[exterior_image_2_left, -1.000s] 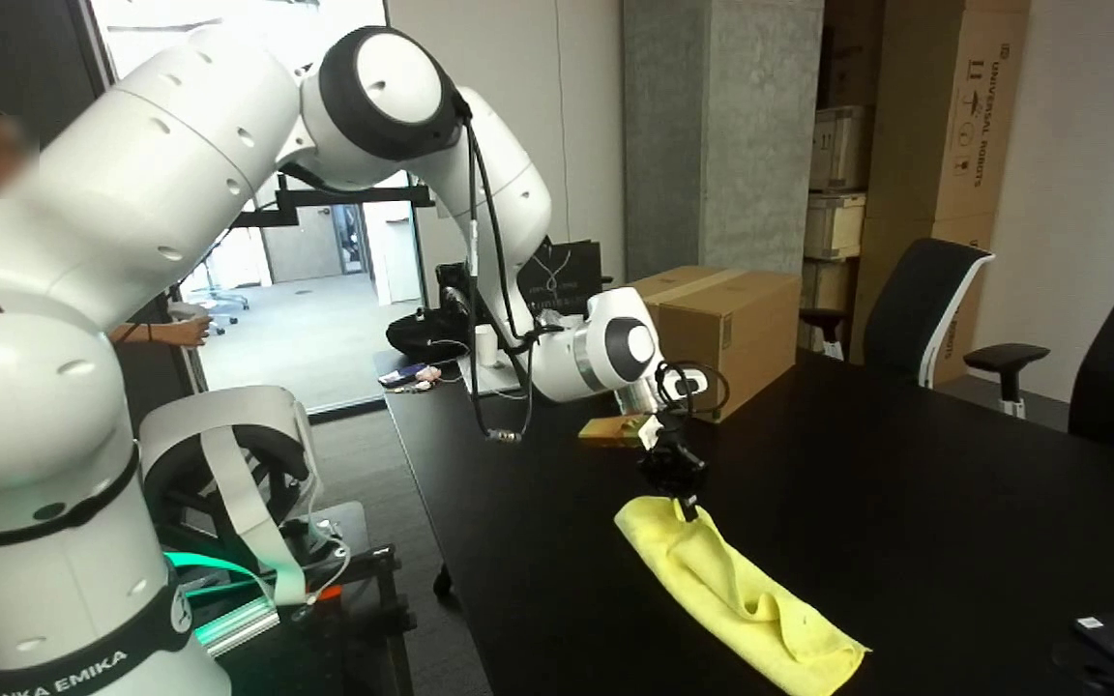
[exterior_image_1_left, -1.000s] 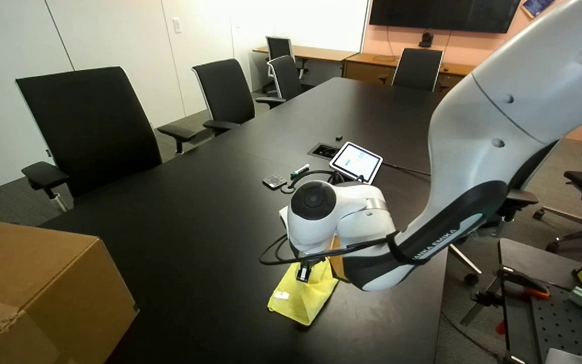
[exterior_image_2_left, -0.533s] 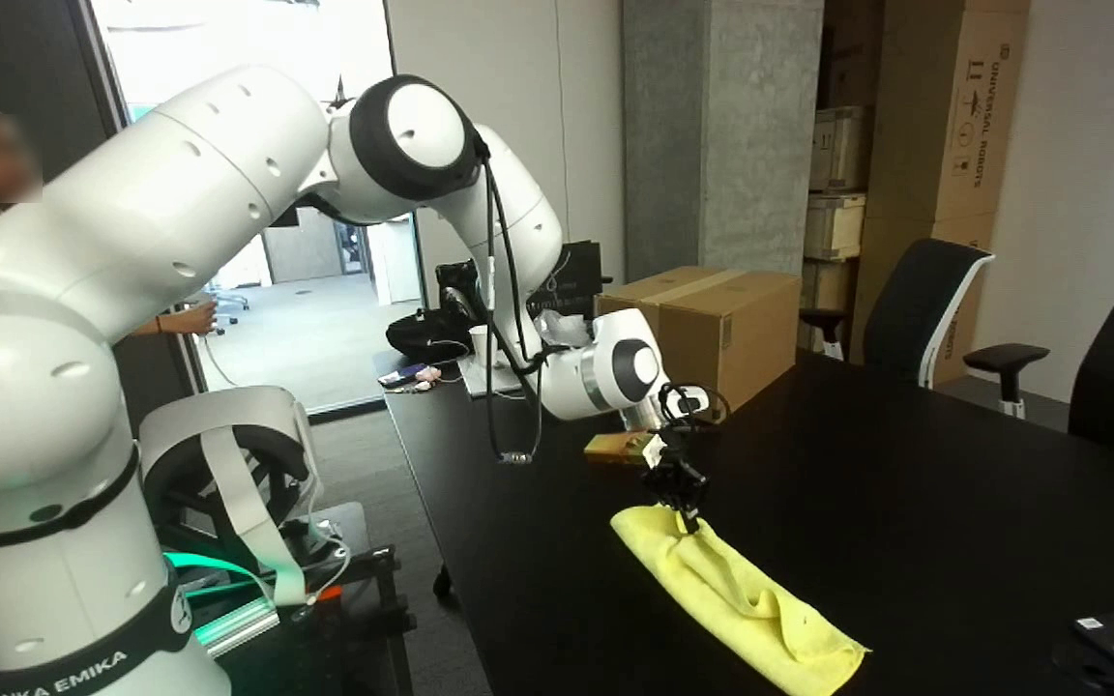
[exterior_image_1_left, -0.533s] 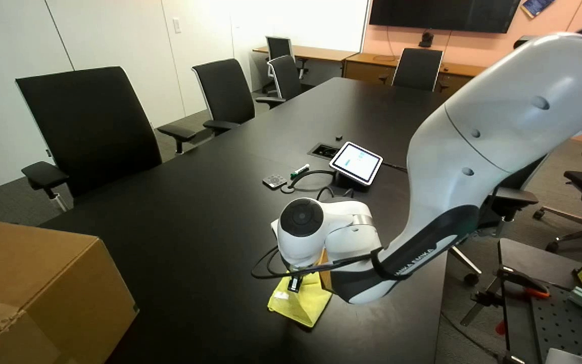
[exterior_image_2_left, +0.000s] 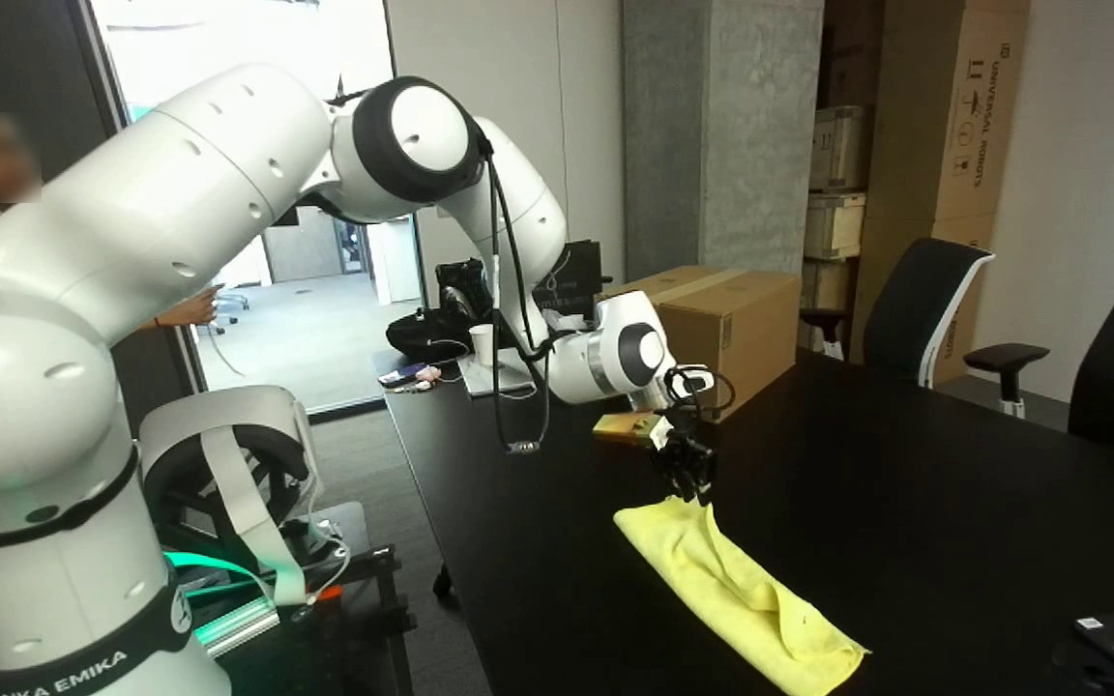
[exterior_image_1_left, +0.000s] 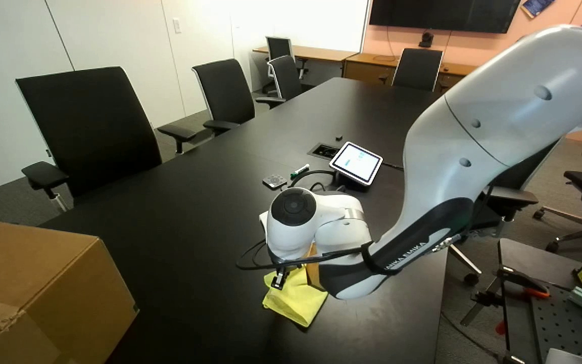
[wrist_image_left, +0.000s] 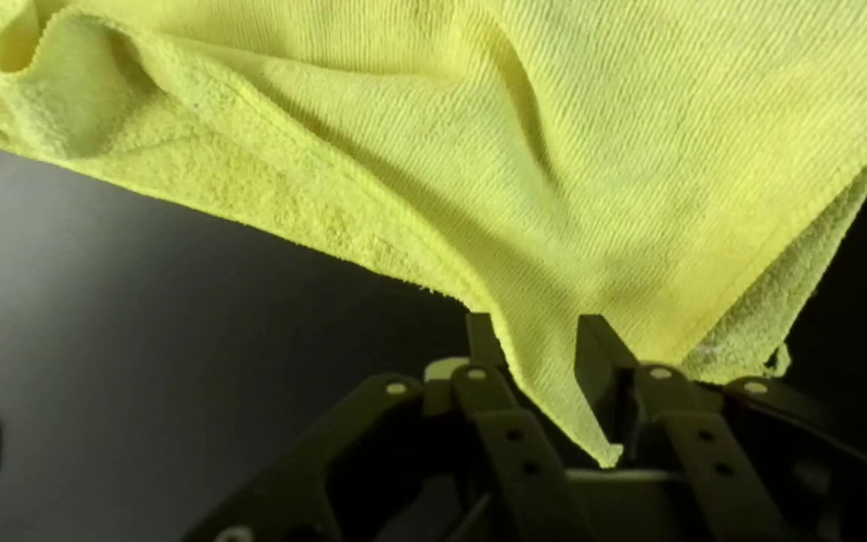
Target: Fold the towel once on the table
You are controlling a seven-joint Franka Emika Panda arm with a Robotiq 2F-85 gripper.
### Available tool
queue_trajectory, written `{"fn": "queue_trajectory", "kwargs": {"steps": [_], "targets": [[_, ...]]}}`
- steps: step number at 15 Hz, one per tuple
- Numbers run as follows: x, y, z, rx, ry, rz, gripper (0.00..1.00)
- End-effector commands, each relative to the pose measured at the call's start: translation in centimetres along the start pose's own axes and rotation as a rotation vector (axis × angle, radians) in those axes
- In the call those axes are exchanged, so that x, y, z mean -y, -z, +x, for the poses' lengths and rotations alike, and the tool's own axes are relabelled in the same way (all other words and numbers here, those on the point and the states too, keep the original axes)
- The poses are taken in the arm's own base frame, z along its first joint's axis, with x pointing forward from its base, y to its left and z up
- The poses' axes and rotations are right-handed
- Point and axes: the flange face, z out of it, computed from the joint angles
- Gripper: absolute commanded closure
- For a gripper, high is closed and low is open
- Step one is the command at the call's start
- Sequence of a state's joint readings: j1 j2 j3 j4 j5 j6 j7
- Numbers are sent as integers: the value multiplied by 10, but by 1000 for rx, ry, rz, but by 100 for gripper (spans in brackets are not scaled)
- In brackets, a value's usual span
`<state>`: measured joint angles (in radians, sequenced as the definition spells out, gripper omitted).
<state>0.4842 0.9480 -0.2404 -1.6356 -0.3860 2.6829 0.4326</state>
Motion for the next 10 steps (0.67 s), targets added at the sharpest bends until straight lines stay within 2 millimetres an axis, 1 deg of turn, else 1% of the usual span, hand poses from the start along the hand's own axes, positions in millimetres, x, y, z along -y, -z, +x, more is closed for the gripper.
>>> {"fn": "queue_trajectory", "kwargs": {"steps": [1,2,4,5,6,7,9,10], "targets": [[-13,13,19,-59,-71,54,34],[-17,15,22,-64,-88,62,25],[-30,20,23,-44,-122,70,12],[-40,23,21,-26,-140,66,4],[-48,24,20,-13,-160,62,1],[-61,29,16,7,-176,58,0],[-89,48,5,59,-216,57,0],[-104,60,-3,90,-235,51,0]]}}
